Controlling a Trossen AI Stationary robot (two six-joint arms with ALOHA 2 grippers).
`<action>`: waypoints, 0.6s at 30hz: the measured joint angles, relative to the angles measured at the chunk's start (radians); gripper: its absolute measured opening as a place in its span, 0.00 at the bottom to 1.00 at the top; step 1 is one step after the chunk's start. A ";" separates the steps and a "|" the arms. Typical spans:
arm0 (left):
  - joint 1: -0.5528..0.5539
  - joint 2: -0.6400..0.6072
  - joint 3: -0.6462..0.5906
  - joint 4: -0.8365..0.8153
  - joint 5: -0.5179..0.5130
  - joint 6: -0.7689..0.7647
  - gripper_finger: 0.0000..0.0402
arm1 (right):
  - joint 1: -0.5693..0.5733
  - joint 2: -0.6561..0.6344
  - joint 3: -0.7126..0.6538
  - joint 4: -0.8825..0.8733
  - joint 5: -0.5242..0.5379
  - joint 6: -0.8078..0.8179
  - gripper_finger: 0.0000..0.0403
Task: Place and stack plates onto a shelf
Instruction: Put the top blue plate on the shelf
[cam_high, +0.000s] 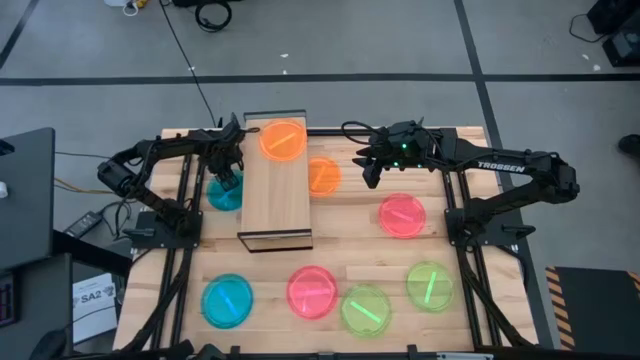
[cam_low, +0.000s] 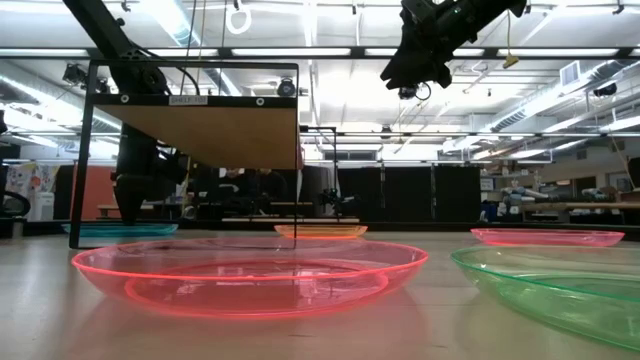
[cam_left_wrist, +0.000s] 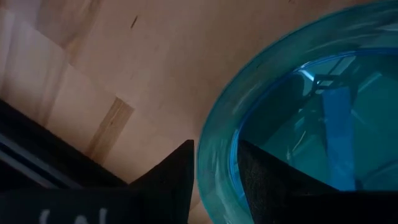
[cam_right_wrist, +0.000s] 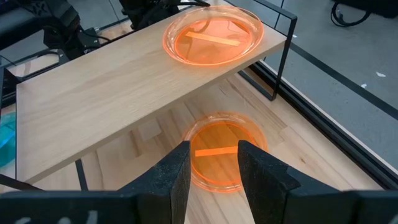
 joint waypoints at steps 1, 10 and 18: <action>0.000 0.000 0.000 0.000 -0.002 0.000 0.32 | 0.000 0.000 0.000 0.000 0.000 0.000 0.35; 0.000 -0.020 0.000 0.011 -0.046 -0.056 0.32 | 0.000 0.000 0.000 0.000 0.000 0.000 0.35; -0.001 -0.021 0.000 0.024 -0.057 -0.111 0.32 | 0.000 0.000 0.000 0.000 0.000 0.000 0.35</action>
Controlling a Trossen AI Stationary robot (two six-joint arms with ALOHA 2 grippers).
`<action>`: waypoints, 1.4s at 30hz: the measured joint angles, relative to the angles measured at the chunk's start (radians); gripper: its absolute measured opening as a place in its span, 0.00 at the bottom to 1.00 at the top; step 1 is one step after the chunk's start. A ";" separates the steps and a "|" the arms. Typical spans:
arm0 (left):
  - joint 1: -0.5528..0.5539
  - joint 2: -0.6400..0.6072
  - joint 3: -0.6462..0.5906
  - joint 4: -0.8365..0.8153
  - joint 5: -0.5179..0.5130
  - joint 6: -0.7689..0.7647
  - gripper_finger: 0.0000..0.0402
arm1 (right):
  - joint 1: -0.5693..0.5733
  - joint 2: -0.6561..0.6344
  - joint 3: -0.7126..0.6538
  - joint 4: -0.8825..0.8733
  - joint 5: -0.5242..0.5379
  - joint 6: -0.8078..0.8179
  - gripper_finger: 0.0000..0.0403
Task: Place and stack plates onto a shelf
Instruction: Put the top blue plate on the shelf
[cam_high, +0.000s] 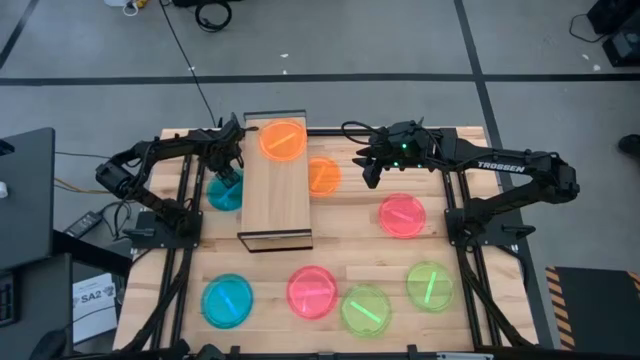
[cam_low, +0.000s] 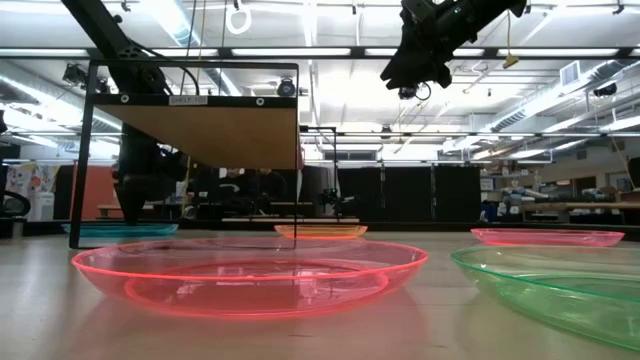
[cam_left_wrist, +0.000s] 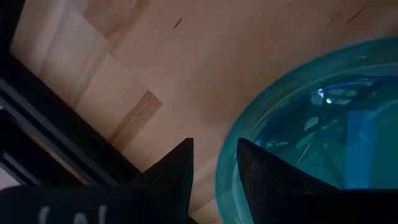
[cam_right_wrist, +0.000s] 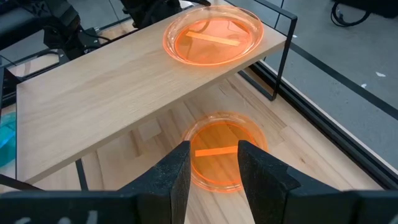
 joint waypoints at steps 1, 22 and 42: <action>0.000 0.000 0.000 0.000 0.000 -0.001 0.32 | 0.000 0.000 0.000 0.000 0.000 0.000 0.35; 0.000 0.008 0.000 0.036 0.060 -0.006 0.32 | 0.000 0.000 0.000 0.000 0.000 -0.045 0.35; 0.013 0.008 0.000 0.031 0.105 0.012 0.32 | 0.000 0.000 0.000 0.000 0.000 -0.038 0.35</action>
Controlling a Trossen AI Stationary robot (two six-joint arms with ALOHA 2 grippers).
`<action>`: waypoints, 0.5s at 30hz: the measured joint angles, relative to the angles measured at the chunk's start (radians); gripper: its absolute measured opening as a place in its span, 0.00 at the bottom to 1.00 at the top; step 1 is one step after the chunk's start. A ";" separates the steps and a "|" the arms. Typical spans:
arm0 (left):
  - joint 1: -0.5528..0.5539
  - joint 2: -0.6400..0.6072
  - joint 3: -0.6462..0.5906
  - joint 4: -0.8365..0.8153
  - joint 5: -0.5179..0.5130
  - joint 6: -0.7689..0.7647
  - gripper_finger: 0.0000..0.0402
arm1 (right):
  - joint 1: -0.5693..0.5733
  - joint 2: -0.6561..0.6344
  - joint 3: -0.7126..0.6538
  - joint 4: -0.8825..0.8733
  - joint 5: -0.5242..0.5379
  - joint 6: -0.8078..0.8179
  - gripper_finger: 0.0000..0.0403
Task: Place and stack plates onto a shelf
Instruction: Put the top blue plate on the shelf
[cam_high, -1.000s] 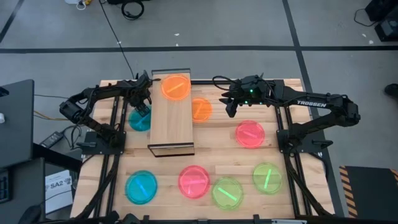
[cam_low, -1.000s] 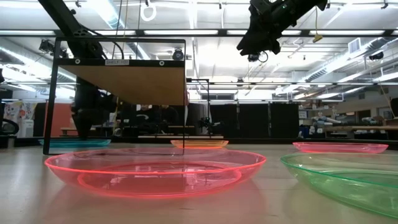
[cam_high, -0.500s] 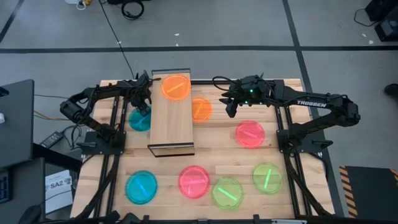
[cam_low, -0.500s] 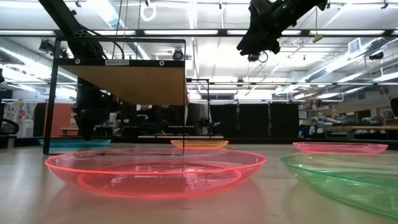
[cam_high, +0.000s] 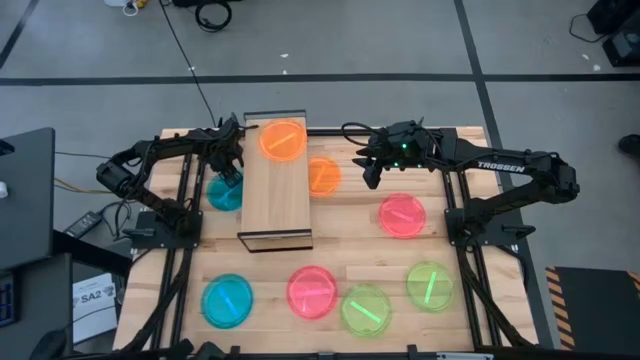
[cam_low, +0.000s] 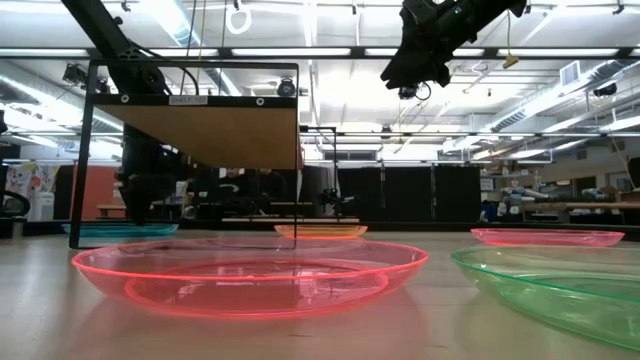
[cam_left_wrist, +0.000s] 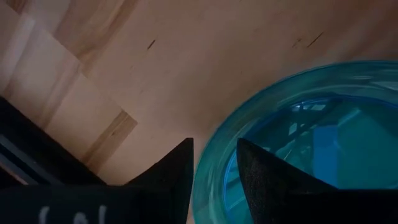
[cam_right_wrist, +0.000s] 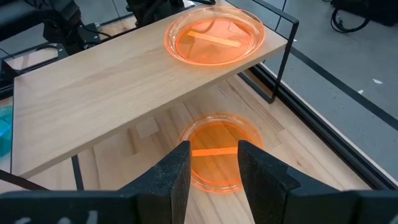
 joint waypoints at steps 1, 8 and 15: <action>-0.001 0.000 0.000 -0.001 0.002 0.000 0.32 | 0.000 0.000 0.000 0.000 0.000 0.000 0.35; -0.022 0.000 0.000 -0.014 0.028 -0.001 0.32 | 0.000 0.000 0.000 0.000 0.000 0.000 0.35; -0.051 0.000 0.001 -0.052 0.062 -0.020 0.32 | 0.000 0.000 0.000 0.000 0.000 0.000 0.35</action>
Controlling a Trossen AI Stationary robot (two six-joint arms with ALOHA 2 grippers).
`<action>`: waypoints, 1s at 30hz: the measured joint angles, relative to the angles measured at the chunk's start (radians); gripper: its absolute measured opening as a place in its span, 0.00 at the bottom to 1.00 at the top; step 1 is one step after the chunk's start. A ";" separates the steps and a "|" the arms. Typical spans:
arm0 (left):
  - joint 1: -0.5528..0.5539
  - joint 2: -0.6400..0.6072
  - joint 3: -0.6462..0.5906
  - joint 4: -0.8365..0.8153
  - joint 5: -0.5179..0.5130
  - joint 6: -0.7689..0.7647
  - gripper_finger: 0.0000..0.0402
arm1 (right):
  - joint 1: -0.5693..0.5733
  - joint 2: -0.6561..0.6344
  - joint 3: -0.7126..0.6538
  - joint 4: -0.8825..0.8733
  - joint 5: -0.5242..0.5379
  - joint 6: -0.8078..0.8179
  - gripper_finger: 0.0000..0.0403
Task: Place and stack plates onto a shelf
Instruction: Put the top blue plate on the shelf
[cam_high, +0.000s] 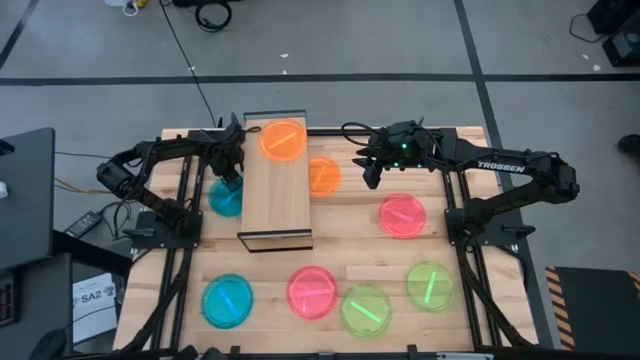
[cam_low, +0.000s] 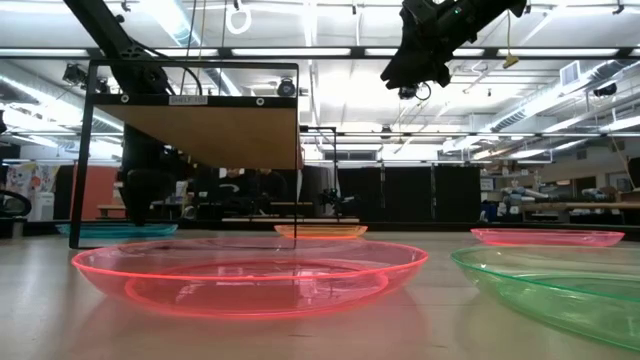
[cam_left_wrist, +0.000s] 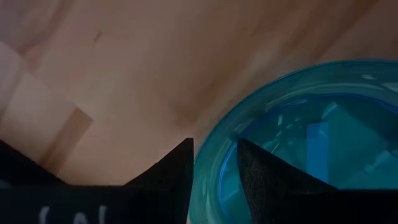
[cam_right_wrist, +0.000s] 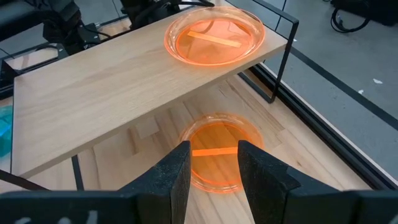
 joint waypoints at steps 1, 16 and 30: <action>-0.002 0.000 0.000 -0.007 0.000 -0.006 0.32 | 0.000 0.000 0.000 0.000 0.000 0.000 0.35; -0.003 0.000 0.000 -0.011 -0.002 -0.011 0.32 | 0.000 0.000 0.000 0.000 0.000 0.000 0.35; -0.003 0.000 0.000 -0.011 -0.004 -0.009 0.04 | 0.000 0.000 0.000 0.000 0.000 0.000 0.35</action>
